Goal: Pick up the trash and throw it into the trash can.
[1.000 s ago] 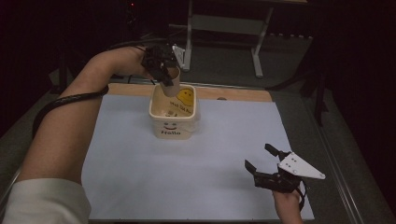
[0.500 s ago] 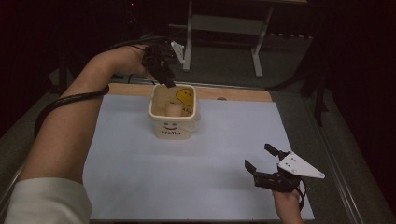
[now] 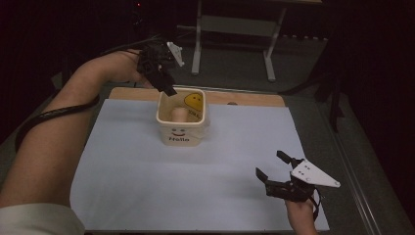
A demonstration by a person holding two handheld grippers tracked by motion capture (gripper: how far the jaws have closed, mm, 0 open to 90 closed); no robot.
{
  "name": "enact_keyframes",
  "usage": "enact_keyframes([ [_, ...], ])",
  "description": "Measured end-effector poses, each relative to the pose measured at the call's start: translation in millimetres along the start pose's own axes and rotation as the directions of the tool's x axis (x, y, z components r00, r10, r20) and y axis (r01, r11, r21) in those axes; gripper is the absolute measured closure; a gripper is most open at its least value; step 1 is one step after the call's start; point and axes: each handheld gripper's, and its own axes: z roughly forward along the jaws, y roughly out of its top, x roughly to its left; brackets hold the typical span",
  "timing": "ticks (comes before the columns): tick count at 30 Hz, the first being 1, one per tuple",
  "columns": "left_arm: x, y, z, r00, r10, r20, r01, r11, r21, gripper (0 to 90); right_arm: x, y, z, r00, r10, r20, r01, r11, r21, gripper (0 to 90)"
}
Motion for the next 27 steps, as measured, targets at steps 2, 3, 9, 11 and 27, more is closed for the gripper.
enact_keyframes([
  [2, -1.1, -4.5, -3.0, 0.9995, -0.032, 0.007, 0.032, 0.9995, -0.002, 59.0, 0.3, 0.2, 0.4, 1.0000, -0.001, 0.000, 0.001, 1.000, 0.001, 11.5],
  [3, -2.3, -6.6, -4.2, 0.9992, -0.038, 0.009, 0.038, 0.9993, -0.003, 58.7, 0.5, 0.2, 0.6, 1.0000, -0.002, 0.000, 0.002, 1.000, 0.001, 11.6],
  [9, -11.0, -19.6, -12.9, 0.9981, -0.059, 0.019, 0.059, 0.9977, -0.032, 49.1, 2.7, 0.8, 0.0, 1.0000, -0.004, 0.001, 0.004, 1.000, 0.003, 11.5],
  [11, -13.8, -23.8, -13.9, 0.9971, -0.073, 0.019, 0.074, 0.9968, -0.031, 46.4, 2.7, 0.9, -0.1, 1.0000, -0.004, 0.001, 0.004, 1.000, 0.003, 11.5],
  [27, -49.4, -65.5, -10.8, 0.9935, -0.096, 0.061, 0.102, 0.9896, -0.102, 34.6, 3.7, 0.7, 2.6, 1.0000, -0.003, 0.000, 0.003, 1.000, 0.008, 11.5],
])
